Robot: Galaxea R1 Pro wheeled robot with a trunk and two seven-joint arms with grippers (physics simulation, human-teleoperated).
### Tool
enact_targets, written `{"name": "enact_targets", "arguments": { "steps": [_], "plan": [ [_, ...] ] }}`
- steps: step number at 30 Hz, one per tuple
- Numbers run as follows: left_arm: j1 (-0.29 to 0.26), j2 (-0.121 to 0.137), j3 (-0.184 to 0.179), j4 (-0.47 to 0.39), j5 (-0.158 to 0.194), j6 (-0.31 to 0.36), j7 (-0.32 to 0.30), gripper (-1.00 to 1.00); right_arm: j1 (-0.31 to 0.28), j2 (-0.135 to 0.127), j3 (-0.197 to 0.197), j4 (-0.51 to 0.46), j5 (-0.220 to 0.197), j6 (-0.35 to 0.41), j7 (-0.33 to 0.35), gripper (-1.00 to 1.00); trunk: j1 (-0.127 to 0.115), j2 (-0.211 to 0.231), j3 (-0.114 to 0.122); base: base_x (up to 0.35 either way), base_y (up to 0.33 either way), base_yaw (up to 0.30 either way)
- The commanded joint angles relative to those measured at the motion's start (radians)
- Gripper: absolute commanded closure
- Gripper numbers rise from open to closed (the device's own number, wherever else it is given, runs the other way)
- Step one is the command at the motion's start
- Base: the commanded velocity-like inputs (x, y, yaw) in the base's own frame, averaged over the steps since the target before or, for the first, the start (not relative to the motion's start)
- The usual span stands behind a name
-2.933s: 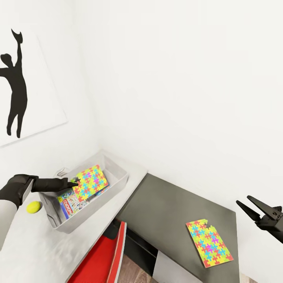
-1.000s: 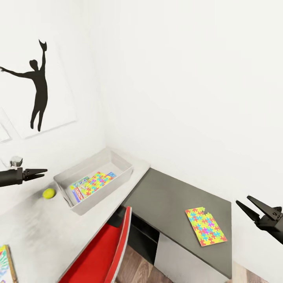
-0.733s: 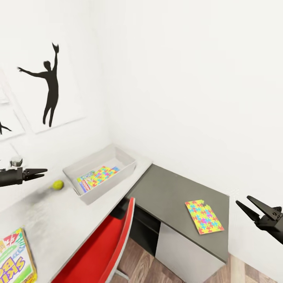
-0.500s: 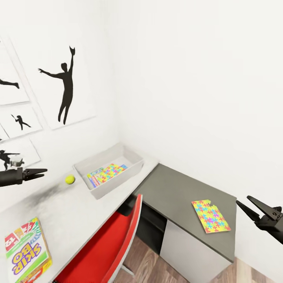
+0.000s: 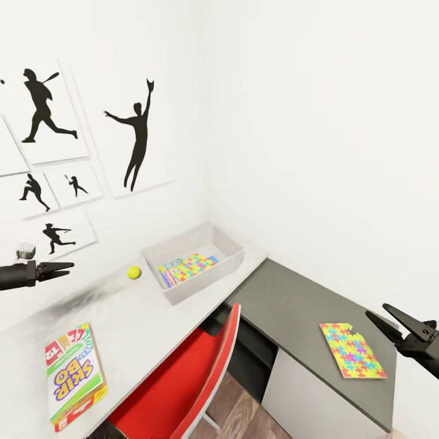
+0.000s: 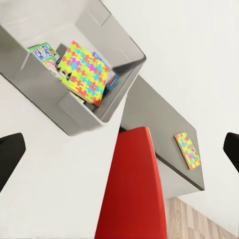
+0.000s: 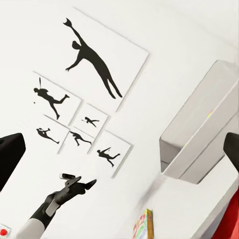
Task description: Put all the toys in the child's room - the three board games (two on the bed and one on the table), the two jigsaw puzzles on the table, and the tennis ball on the table - inside the toy box on the table in the child's room.
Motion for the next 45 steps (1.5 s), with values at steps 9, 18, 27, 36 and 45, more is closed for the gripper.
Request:
{"name": "enact_targets", "arguments": {
  "steps": [9, 18, 27, 36, 45],
  "plan": [
    [0.014, 0.002, 0.004, 0.006, -0.011, 0.011, -0.008, -1.00, -0.001, 0.000, 0.000, 0.000, 0.004, 0.003, 0.005, -1.00, 0.001, -0.002, 0.007, 0.000, 0.000, 0.243],
    [0.126, 0.004, 0.007, 0.030, -0.008, 0.002, -0.008, -1.00, -0.001, 0.000, 0.003, -0.002, 0.004, 0.003, 0.004, -1.00, 0.001, -0.002, 0.016, 0.000, 0.000, 0.243],
    [0.211, 0.001, 0.035, 0.083, -0.005, -0.051, -0.008, -1.00, -0.001, 0.001, 0.012, -0.004, 0.005, 0.003, -0.003, -1.00, 0.001, -0.002, 0.024, 0.000, 0.000, 0.243],
    [0.216, -0.021, 0.062, 0.091, -0.005, -0.061, -0.008, -1.00, -0.186, -0.021, 0.237, 0.006, 0.048, 0.003, -0.284, -1.00, 0.001, -0.002, 0.029, 0.000, 0.000, 0.265],
    [0.216, -0.018, 0.064, 0.091, -0.008, -0.061, -0.008, -1.00, -0.586, 0.004, 0.562, 0.268, 0.050, 0.003, -0.613, -1.00, 0.001, -0.002, 0.030, -0.088, 0.076, 0.280]
  ]
}}
